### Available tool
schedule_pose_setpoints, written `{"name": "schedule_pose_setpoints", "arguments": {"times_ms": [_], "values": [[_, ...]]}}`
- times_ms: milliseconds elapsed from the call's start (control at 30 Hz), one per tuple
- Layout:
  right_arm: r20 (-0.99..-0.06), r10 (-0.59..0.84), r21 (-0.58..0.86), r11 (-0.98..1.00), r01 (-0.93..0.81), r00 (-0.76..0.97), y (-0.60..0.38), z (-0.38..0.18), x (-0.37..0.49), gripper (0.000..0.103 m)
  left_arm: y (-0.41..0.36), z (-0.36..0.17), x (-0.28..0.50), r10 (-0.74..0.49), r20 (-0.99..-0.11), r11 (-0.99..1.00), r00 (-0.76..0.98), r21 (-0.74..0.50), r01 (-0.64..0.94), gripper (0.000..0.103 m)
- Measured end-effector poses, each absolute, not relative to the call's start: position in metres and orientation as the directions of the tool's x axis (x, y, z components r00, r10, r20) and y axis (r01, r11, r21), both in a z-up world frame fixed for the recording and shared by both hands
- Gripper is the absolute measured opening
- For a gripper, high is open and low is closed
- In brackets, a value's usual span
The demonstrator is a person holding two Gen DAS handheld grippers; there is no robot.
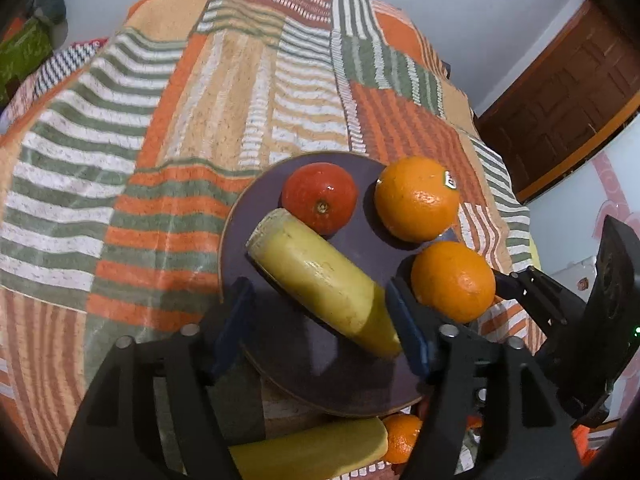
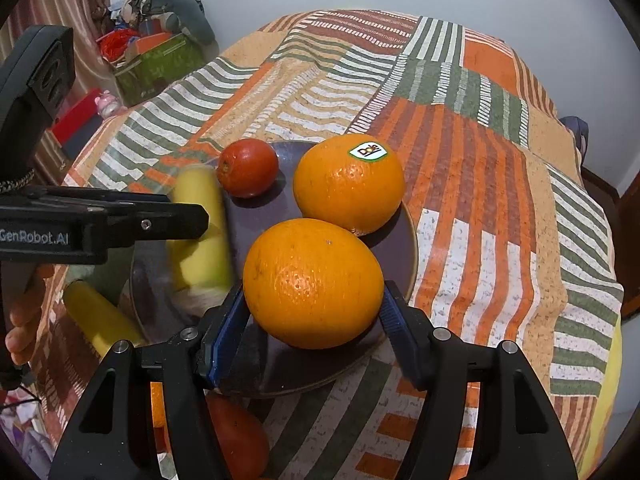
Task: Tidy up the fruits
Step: 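Lay the yellow vegetable on the plate with the left tool while the right tool places the orange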
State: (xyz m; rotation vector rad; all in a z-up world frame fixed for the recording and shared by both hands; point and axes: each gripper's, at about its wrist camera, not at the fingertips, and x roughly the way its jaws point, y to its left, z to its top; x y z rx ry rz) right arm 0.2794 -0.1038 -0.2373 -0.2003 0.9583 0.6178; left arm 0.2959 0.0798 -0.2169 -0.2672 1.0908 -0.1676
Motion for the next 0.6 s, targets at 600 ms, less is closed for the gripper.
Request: {"name": "schedule_pose_setpoints", "arguments": {"times_ms": [600], "values": [[-0.756,0.417,0.091,0.83,-0.55,0.504,-0.122,-0.204,0.258,0.08,0.09,-0.168,0.244,-0.124,-0.817,0.991,0.563,-0.131,0.028,0.083]]}}
